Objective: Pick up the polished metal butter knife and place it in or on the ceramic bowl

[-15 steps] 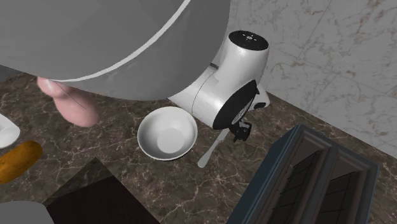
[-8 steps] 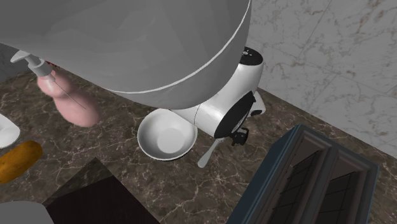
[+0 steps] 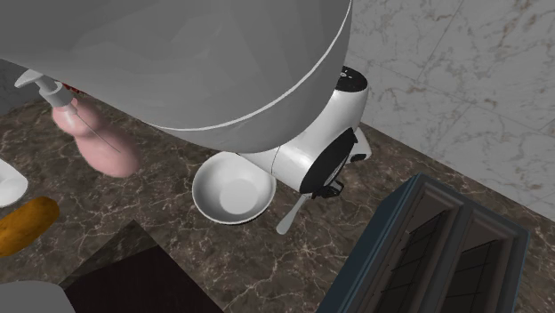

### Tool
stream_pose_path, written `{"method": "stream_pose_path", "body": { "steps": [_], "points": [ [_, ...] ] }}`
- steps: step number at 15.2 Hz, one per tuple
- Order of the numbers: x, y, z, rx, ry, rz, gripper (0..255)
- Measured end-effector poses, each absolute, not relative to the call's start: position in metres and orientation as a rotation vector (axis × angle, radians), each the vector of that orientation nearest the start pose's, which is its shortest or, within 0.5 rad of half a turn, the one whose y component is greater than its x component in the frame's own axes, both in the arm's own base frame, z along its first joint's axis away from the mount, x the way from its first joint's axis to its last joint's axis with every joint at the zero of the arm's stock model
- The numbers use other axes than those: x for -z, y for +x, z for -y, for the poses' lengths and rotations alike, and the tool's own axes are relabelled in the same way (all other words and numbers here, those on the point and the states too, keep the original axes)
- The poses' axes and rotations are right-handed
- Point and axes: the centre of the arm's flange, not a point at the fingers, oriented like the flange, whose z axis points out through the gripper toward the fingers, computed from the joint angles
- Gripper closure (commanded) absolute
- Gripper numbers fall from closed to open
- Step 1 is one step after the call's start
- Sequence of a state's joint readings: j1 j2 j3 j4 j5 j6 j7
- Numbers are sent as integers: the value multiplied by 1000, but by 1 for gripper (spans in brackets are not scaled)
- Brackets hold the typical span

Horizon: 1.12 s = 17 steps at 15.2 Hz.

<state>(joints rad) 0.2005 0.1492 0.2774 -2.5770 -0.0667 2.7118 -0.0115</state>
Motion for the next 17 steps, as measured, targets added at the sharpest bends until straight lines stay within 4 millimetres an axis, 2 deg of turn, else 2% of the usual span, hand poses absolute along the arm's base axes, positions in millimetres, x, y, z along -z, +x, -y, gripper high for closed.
{"method": "stream_pose_path", "body": {
  "steps": [8, 17],
  "points": [
    [-212, 393, -211, -16, -3014, 846, 255],
    [-257, 393, -210, -15, -3014, 846, 255]
  ]
}}
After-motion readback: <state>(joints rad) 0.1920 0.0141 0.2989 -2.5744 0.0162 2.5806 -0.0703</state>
